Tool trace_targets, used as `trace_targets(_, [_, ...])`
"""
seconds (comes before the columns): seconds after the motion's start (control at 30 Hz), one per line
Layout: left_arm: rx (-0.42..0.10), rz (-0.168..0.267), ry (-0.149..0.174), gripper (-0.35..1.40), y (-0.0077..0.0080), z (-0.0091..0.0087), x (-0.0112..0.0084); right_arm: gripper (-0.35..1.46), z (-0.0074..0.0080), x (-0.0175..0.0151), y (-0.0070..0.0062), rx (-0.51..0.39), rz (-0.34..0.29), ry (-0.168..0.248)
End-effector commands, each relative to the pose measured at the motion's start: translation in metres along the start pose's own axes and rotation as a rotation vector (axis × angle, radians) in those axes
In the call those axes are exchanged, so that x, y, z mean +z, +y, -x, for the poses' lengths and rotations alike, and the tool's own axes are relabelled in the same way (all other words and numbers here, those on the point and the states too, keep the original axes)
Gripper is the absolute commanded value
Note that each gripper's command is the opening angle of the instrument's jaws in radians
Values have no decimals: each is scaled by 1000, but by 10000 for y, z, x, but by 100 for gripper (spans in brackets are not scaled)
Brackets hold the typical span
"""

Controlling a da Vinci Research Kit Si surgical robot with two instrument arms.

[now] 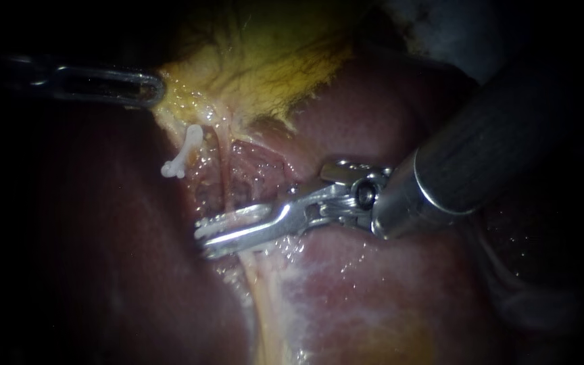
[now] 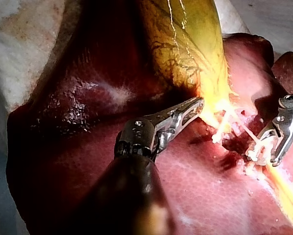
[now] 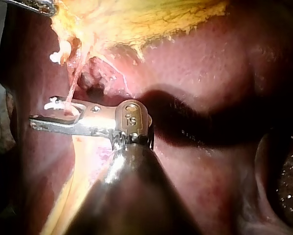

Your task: Clipping second clip right tube

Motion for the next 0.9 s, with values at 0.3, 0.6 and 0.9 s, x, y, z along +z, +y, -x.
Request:
trace_targets(0.3, [0, 0, 0, -35, 0, 0, 0, -6, 4, 1, 10, -7, -15, -27])
trace_targets(0.6, [0, 0, 0, -35, 0, 0, 0, -35, -1, 5, 22, -7, -26, -44])
trace_targets(0.9, [0, 0, 0, -35, 0, 0, -1, -35, 7, 5, 27, -13, -29, -50])
